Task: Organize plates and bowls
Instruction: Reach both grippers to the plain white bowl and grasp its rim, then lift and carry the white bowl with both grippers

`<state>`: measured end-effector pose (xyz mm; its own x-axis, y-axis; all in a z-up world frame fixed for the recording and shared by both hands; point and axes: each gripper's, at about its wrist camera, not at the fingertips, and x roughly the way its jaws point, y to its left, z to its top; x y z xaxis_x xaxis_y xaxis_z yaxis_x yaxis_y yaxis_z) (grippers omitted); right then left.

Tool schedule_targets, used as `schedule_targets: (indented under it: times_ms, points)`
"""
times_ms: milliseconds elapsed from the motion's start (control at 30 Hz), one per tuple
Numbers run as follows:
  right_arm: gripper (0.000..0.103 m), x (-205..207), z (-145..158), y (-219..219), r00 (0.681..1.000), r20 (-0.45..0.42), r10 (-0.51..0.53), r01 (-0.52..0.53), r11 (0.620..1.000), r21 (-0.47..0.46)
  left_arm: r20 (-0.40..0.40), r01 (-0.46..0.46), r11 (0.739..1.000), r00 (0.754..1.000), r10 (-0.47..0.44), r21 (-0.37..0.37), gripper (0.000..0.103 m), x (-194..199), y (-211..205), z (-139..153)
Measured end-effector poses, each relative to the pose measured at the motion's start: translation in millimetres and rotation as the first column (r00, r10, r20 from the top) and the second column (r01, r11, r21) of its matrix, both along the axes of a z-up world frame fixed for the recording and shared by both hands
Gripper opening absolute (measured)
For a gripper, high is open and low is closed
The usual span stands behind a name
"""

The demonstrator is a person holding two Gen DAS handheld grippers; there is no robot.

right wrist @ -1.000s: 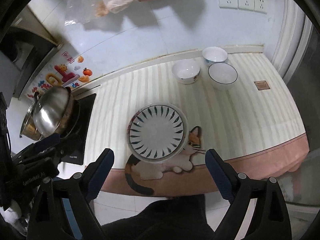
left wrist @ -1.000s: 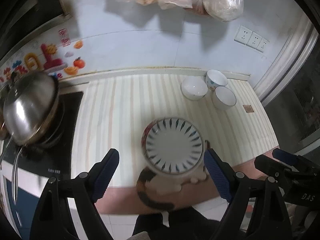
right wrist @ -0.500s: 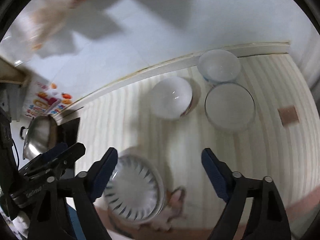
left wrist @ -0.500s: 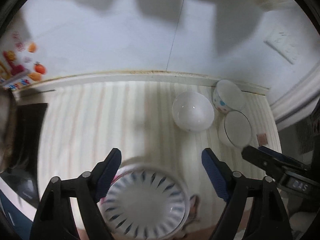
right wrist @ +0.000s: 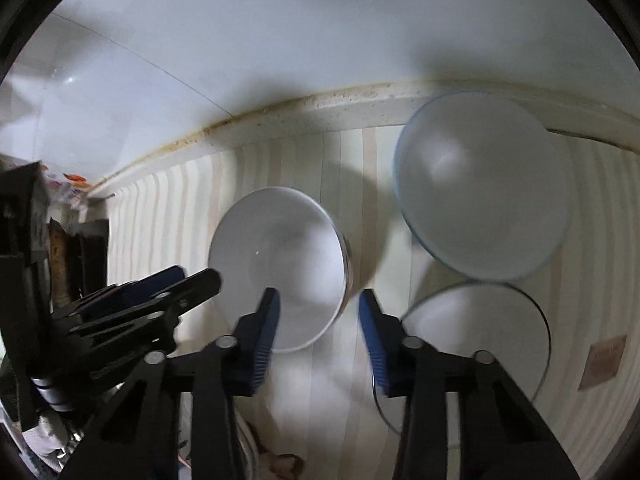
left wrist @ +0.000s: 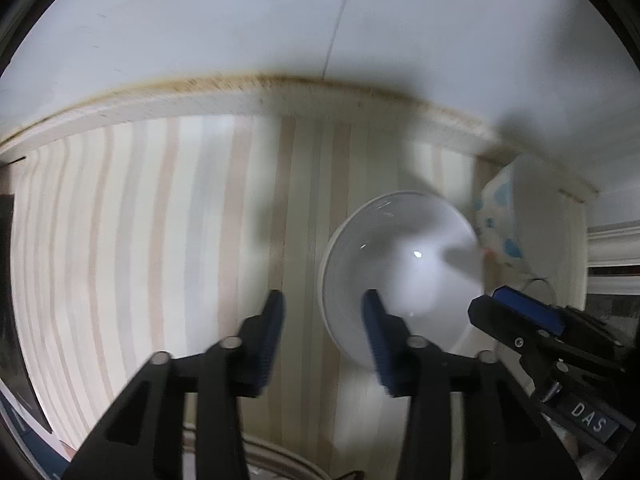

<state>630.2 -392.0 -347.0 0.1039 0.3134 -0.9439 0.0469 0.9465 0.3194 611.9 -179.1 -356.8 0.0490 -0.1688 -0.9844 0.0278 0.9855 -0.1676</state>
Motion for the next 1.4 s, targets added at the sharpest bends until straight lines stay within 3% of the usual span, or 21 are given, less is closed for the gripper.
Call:
schedule_targets:
  times_ms: [100,233,400,600,867,1133,1400]
  points:
    - [0.028,7.9,-12.0,9.5,0.999,-0.025,0.031,-0.032,0.999,-0.033,-0.025,0.015,1.0,1.0,-0.015,0.005,0.02,3.7,-3.0,-15.0]
    - [0.014,14.8,-33.9,22.9,0.995,-0.081,0.062,-0.07,0.992,-0.103,-0.021,0.028,1.0,0.999,-0.028,0.006,0.016,3.0,-7.7,-21.0]
    - [0.012,12.9,-37.5,22.3,0.996,-0.061,0.062,-0.068,0.991,-0.111,0.007,0.047,0.999,0.999,-0.047,0.019,0.016,-6.1,-10.9,-10.0]
    - [0.012,-7.1,-13.3,21.6,0.998,-0.031,0.061,-0.064,0.994,-0.089,0.067,0.079,0.997,0.995,-0.079,0.009,0.016,-32.9,-16.4,31.4]
    - [0.012,-77.9,33.8,16.9,0.998,0.013,0.065,-0.064,0.996,-0.062,0.114,0.146,0.989,0.983,-0.145,-0.007,0.016,-96.4,-26.3,81.8]
    - [0.012,-160.6,37.9,-9.9,0.999,-0.015,0.033,-0.034,0.998,-0.061,0.061,0.21,0.976,0.977,-0.206,-0.051,0.016,-164.3,-41.7,63.9]
    - [0.012,-210.2,-8.3,-37.2,0.996,-0.09,-0.025,0.02,0.998,-0.058,-0.025,0.245,0.967,0.969,-0.247,-0.062,0.016,-190.7,-66.9,17.9]
